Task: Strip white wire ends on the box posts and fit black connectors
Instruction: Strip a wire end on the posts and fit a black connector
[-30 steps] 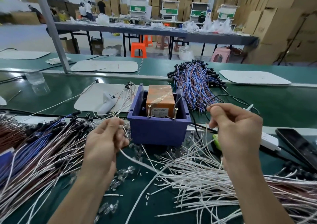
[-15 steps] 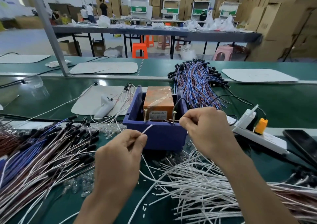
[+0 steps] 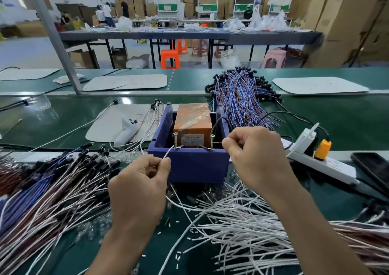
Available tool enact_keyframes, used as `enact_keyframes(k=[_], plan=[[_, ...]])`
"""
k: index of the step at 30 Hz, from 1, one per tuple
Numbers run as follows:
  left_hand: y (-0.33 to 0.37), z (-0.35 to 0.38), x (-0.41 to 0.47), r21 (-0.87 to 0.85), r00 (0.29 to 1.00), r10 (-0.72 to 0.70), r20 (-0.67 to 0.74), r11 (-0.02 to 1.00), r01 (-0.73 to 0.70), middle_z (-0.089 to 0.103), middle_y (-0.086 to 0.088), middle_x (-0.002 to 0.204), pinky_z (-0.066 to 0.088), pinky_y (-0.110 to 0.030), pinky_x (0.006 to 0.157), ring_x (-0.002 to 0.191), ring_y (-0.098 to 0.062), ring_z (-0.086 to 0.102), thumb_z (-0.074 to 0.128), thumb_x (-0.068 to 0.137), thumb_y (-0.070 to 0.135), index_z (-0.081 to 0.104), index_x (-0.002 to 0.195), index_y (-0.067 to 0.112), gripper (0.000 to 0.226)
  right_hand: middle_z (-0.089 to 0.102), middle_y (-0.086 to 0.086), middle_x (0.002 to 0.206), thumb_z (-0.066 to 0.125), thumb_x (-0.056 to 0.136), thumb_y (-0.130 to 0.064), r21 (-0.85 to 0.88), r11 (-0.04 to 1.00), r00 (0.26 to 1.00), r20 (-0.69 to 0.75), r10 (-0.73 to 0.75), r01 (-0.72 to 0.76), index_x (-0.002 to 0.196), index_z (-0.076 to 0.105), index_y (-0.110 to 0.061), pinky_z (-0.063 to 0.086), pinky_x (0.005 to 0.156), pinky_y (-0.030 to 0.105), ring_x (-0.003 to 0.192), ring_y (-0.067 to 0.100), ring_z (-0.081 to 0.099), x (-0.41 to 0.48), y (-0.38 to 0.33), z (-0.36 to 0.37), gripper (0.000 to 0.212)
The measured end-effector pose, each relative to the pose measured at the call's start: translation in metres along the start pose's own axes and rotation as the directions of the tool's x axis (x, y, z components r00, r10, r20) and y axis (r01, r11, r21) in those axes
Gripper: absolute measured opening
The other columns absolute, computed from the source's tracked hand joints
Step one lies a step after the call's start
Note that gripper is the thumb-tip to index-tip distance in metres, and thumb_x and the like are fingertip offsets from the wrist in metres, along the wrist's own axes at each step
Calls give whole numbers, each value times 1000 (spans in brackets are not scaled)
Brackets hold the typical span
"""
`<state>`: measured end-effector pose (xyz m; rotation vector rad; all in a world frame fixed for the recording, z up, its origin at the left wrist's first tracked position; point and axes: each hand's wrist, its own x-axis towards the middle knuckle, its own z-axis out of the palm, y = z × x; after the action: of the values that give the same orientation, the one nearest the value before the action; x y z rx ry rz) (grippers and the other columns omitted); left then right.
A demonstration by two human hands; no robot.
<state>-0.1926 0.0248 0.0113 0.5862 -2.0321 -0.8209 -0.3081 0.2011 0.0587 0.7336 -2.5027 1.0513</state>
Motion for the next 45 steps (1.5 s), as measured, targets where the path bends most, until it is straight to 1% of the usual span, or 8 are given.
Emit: enact_keyframes(k=[3,18,28,31,35,38,42,45], plan=[[-4,2,1,3,1000,2,-5,1000,-2,62,18,56,40,-7,58,61,0,63,77,86,34,75,75,26,15,52,-14,45,69,93,-29,-10,1000,1000,-1,2,-2,67,68,-23,33,53,17,47,6,51,0,-1,1,27],[-2,3,4,-25,1000,14,-26,1000,-14,60,22,54,40,-2,61,71,7,64,78,87,32,70,70,31,18,51,-11,44,68,92,-28,-2,1000,999,-38,0,0,64,65,-23,35,53,24,46,7,49,-2,-2,1,29],[-3,2,5,-14,1000,3,-18,1000,-3,62,19,54,43,-18,55,66,1,64,78,87,35,70,70,31,19,50,-12,42,70,91,-28,-50,999,999,-40,-2,0,57,56,-27,28,49,9,47,7,52,-2,-2,2,36],[-1,2,4,-55,1000,-1,-4,998,1,66,22,61,49,-24,54,61,-1,65,78,84,37,69,69,37,18,51,-10,42,69,91,-28,-56,998,1000,30,3,-1,55,58,-23,31,46,11,47,8,52,-2,-2,-3,38],[-2,-1,1,-206,999,-37,1,978,36,68,18,61,45,-16,44,45,-4,59,82,86,31,71,68,39,22,60,-8,51,67,90,-31,-119,993,946,319,55,-18,62,66,-23,40,51,21,53,7,55,-4,-16,-15,30],[-1,-6,7,-472,976,-216,-7,862,187,63,2,50,37,-22,38,37,-9,45,79,90,25,77,77,34,16,59,-6,60,61,94,-39,-123,992,874,483,54,6,66,61,-23,37,52,25,61,14,55,-16,-36,-15,33],[4,-18,22,-755,878,-479,29,564,333,49,5,44,37,-24,40,36,-11,40,74,93,15,70,75,17,19,66,-9,78,51,81,-80,11,1000,706,708,-7,-2,92,63,-31,48,63,33,71,8,60,-46,-68,-9,52],[14,-33,34,-808,876,-481,45,498,315,47,5,44,38,-23,39,36,-10,41,73,94,16,71,70,19,24,64,-8,87,64,86,-58,-97,983,674,738,-34,156,98,58,-31,47,66,35,77,20,61,-63,-79,6,30]])
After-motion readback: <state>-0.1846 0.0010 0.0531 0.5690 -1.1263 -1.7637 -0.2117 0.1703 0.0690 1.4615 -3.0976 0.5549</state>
